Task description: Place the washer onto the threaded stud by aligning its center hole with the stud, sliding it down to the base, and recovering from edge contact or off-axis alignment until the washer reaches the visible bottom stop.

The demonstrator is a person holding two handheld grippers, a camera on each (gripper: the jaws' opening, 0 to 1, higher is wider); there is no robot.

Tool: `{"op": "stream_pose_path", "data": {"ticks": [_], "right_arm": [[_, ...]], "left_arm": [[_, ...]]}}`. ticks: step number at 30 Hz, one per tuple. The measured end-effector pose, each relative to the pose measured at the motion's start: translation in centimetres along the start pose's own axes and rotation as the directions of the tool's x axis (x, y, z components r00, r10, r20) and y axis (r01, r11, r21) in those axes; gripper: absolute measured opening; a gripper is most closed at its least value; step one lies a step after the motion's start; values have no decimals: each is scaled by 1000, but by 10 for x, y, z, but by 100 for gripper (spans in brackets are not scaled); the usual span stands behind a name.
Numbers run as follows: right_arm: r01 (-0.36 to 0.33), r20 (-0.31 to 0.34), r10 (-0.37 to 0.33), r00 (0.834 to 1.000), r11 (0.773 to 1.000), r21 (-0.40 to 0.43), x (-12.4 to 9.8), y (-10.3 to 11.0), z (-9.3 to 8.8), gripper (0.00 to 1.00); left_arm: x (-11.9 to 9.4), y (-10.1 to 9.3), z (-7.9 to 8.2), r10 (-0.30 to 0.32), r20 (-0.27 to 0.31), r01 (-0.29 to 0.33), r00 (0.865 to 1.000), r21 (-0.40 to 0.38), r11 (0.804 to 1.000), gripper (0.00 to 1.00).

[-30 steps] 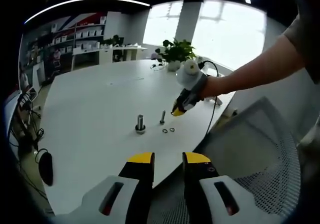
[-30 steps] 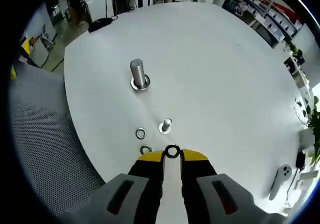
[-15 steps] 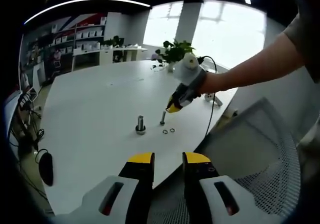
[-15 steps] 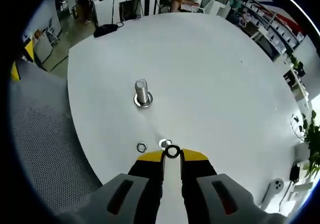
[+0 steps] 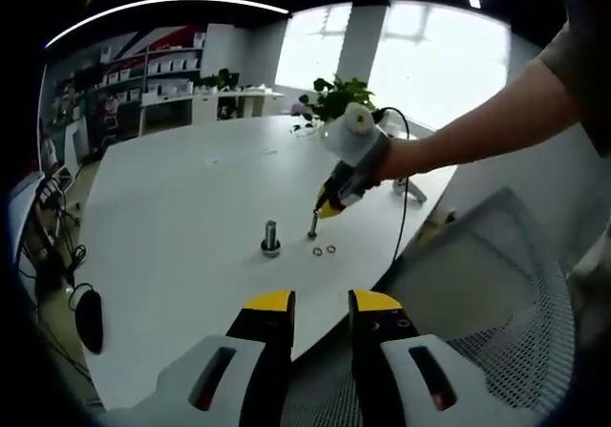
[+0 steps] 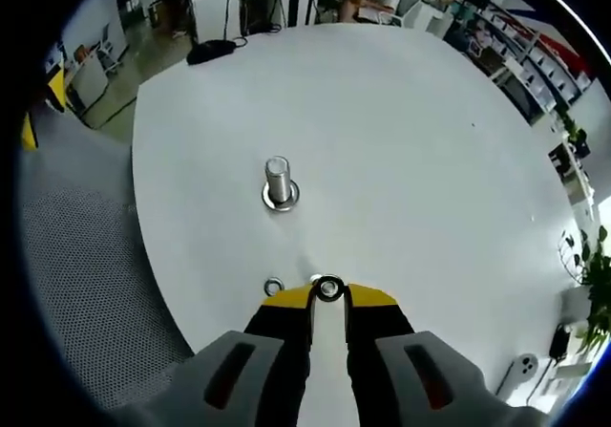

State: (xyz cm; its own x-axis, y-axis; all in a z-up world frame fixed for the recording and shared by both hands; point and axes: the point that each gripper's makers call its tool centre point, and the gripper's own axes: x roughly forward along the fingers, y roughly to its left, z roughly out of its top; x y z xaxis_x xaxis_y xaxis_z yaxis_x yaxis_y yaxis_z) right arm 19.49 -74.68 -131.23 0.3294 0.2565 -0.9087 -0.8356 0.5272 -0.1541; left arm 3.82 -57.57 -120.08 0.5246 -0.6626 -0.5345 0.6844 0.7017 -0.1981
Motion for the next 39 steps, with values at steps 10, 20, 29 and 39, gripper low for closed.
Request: {"op": "stream_pose_path", "data": {"ticks": [10, 20, 29, 39], "right_arm": [[-13, -16, 13, 1000, 1000, -4, 8, 0, 0, 14], [-40, -48, 39, 998, 999, -15, 21, 2, -3, 15], [-64, -96, 64, 993, 998, -5, 40, 5, -13, 15], [-84, -124, 82, 989, 996, -10, 48, 9, -18, 15]], "left_arm": [[0, 0, -1, -1, -4, 1, 1000, 0, 1000, 20], [1, 0, -2, 1, -10, -1, 1000, -4, 1000, 20], [1, 1, -3, 2, -15, -2, 1000, -6, 1000, 20], [1, 1, -3, 4, -16, -4, 1000, -6, 1000, 20]]}}
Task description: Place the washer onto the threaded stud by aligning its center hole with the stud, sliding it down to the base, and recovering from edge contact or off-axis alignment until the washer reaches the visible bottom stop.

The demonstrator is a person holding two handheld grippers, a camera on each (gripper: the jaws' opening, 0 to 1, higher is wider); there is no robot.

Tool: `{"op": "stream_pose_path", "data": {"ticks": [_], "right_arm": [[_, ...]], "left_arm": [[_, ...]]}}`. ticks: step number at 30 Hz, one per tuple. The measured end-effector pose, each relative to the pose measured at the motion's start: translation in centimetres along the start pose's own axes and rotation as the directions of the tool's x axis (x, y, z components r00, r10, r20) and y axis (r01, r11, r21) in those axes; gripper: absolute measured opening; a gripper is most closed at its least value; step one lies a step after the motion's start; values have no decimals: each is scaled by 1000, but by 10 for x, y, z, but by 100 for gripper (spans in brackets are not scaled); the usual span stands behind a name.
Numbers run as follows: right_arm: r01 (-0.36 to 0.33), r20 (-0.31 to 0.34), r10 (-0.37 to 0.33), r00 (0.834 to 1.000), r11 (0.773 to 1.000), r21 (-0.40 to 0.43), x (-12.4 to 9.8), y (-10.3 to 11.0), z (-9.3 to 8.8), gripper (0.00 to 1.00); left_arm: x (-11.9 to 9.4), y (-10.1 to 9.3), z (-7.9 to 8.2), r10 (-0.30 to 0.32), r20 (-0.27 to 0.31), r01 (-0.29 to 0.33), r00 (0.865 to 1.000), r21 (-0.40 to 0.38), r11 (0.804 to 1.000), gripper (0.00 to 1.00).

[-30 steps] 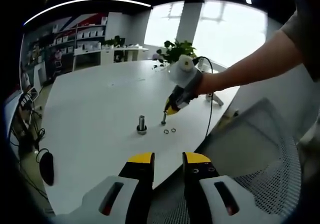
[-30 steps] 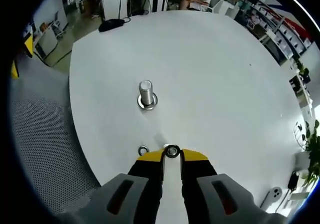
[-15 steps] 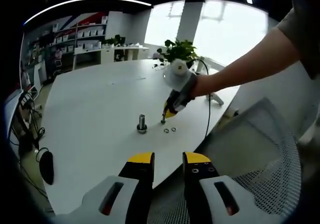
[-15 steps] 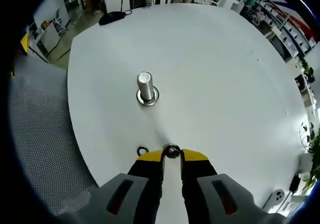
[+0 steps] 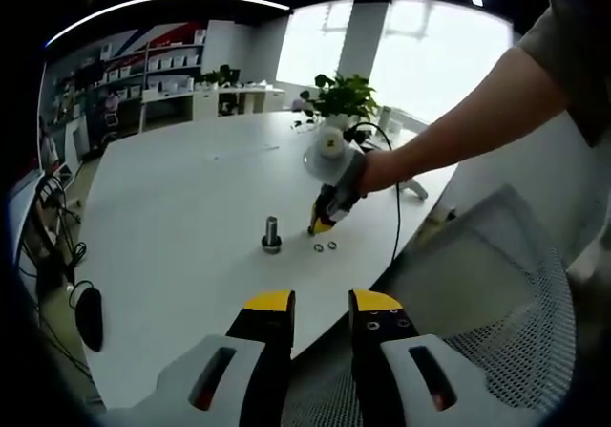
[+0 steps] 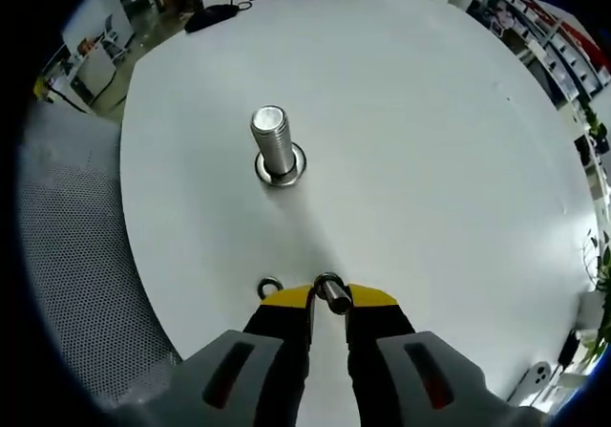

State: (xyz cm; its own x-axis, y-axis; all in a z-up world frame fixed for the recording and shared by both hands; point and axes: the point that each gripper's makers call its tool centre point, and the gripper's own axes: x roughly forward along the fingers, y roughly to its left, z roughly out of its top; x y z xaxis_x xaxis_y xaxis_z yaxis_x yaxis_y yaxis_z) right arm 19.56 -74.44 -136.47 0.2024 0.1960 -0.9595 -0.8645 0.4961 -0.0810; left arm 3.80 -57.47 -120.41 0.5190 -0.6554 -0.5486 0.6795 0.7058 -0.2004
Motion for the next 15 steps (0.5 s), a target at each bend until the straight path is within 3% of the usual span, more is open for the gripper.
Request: {"op": "stream_pose_path", "data": {"ticks": [15], "right_arm": [[1, -8, 0, 1000, 1000, 25, -5, 4, -12, 17]], "left_arm": [[0, 0, 1, -2, 4, 2, 1000, -1, 1000, 20]]}}
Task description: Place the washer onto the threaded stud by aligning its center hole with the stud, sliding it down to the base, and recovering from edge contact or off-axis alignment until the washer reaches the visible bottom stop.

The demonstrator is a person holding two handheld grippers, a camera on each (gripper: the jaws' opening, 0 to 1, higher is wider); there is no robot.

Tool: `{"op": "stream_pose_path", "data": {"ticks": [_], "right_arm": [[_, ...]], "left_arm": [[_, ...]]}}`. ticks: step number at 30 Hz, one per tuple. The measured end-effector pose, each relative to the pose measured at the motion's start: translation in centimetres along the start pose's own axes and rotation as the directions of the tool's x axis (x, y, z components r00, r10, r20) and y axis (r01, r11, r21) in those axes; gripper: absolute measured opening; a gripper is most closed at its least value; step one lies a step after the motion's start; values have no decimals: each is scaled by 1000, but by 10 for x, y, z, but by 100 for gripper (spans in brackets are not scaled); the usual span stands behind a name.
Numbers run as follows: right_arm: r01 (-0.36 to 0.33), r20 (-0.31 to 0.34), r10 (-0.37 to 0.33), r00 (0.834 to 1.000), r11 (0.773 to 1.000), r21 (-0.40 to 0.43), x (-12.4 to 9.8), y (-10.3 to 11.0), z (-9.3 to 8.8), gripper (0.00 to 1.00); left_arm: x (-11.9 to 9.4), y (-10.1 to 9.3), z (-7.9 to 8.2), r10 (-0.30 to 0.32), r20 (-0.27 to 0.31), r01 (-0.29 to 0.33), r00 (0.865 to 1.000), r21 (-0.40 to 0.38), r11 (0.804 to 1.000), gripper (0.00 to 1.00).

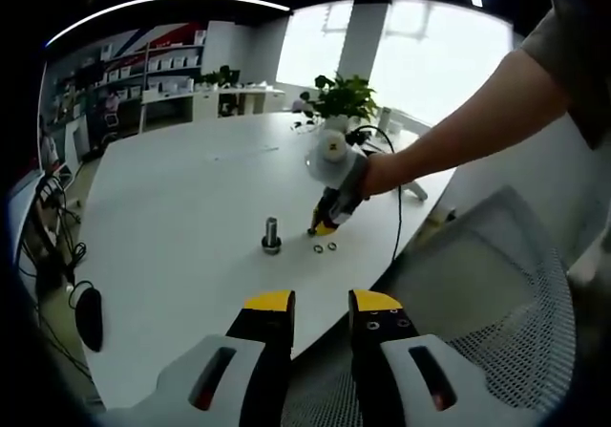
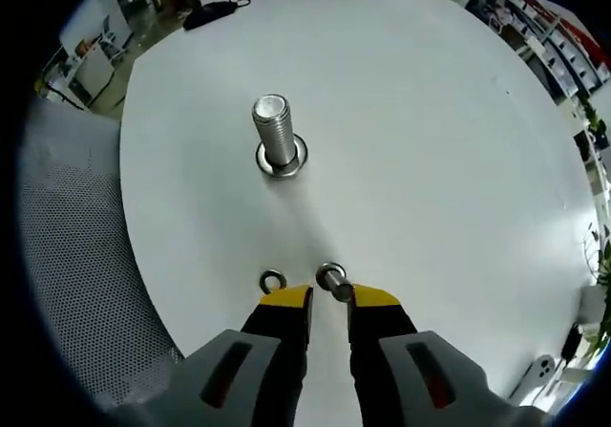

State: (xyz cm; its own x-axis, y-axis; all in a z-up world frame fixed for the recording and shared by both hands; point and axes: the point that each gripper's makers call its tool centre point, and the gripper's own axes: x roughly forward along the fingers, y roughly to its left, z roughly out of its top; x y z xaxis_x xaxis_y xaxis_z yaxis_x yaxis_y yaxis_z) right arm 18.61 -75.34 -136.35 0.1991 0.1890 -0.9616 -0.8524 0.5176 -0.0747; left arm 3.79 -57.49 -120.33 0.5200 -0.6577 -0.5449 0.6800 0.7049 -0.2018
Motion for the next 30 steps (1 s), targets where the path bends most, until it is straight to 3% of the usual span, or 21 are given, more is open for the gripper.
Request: {"op": "stream_pose_path", "data": {"ticks": [15, 30], "right_arm": [[-24, -23, 25, 999, 999, 46, -8, 19, -35, 20], [-51, -28, 52, 998, 998, 32, -4, 33, -29, 22]], "left_arm": [[0, -1, 0, -5, 0, 5, 1000, 0, 1000, 20], [0, 0, -2, -1, -4, 1, 1000, 1, 1000, 21]]}}
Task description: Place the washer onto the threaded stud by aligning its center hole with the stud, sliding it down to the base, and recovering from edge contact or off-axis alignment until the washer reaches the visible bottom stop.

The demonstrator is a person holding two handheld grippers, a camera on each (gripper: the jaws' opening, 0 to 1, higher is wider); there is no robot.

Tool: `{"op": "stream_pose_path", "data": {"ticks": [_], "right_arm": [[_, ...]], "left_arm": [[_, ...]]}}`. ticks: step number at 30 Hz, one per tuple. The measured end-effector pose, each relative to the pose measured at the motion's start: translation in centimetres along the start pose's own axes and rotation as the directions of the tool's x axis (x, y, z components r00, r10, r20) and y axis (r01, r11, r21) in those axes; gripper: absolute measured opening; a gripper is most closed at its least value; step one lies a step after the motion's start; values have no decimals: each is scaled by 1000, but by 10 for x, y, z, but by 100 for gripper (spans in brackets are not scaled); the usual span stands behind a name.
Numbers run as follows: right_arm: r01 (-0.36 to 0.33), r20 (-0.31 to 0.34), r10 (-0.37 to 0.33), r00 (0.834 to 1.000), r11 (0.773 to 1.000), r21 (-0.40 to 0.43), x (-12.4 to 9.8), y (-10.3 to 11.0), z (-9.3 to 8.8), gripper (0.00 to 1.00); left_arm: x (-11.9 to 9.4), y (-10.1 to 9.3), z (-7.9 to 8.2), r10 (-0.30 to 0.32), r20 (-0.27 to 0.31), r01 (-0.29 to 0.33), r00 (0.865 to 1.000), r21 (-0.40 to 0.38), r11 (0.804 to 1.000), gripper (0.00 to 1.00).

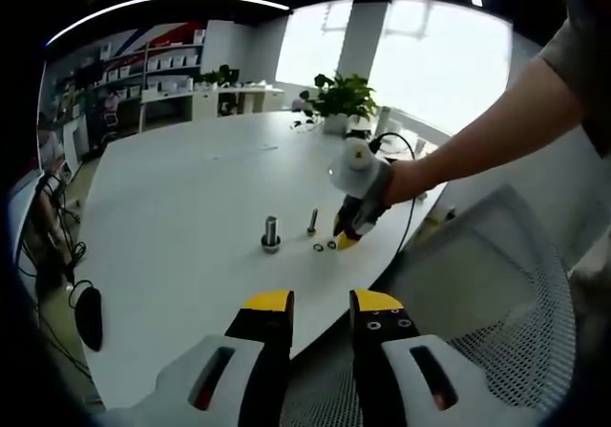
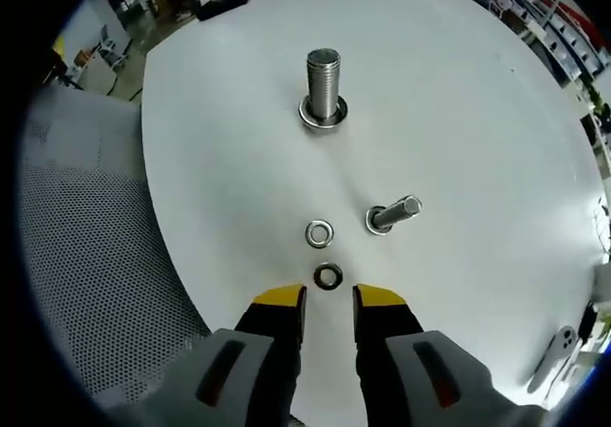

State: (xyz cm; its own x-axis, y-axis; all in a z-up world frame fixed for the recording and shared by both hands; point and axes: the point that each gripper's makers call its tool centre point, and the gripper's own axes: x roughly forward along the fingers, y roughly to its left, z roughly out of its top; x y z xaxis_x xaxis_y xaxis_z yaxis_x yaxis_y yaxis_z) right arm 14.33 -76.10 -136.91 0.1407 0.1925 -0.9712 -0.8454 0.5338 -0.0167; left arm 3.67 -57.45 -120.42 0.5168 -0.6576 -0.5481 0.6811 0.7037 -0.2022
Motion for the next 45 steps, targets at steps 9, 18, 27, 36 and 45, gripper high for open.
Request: {"op": "stream_pose_path", "data": {"ticks": [9, 18, 27, 36, 45], "right_arm": [[-8, -8, 8, 1000, 1000, -2, 4, 1, 2, 22], [4, 0, -4, 1000, 1000, -17, 6, 3, 2, 20], [-18, -56, 17, 998, 1000, -19, 8, 1, 4, 20], [-31, -106, 34, 994, 999, 29, 8, -4, 3, 17], [-20, -127, 24, 992, 999, 32, 8, -3, 3, 17]], "left_arm": [[0, 0, 0, -1, 1, 1, 1000, 1, 1000, 21], [0, 0, 0, -3, -2, 3, 1000, 4, 1000, 21], [1, -1, -1, -6, -6, 6, 1000, 7, 1000, 21], [0, 0, 1, 0, 3, 0, 1000, 10, 1000, 21], [0, 0, 1, 1, 4, -1, 1000, 13, 1000, 21]]}}
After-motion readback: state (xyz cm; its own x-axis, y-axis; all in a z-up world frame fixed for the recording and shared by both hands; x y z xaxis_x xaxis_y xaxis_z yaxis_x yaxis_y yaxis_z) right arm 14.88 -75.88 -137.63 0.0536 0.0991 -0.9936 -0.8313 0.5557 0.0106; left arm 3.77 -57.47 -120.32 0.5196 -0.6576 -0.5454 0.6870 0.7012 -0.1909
